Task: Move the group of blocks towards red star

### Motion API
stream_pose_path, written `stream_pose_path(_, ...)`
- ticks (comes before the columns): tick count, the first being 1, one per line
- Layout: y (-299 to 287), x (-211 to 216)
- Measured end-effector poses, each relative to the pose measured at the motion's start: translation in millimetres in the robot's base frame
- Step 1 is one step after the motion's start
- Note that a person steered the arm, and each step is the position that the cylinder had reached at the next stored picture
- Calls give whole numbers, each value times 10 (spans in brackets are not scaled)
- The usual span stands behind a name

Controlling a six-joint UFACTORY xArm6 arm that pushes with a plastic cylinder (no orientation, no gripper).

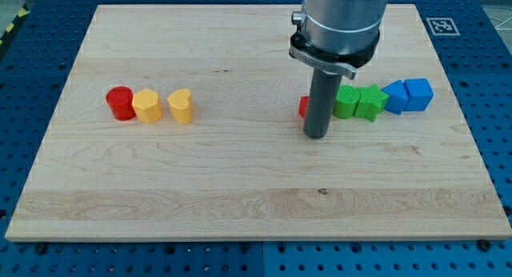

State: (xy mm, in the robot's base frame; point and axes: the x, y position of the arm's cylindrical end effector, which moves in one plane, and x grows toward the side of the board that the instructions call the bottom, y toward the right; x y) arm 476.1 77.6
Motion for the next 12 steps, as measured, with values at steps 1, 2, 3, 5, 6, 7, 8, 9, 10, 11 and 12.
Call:
stream_pose_path(1, 45, -80)
stream_pose_path(2, 116, -95)
stream_pose_path(3, -141, 128)
stream_pose_path(5, -1745, 497)
stream_pose_path(6, -2642, 492)
stream_pose_path(7, -3484, 356)
stream_pose_path(8, -3510, 110)
stream_pose_path(9, -3472, -176)
stream_pose_path(10, -3459, -516)
stream_pose_path(11, -3245, -795)
stream_pose_path(12, -2976, -829)
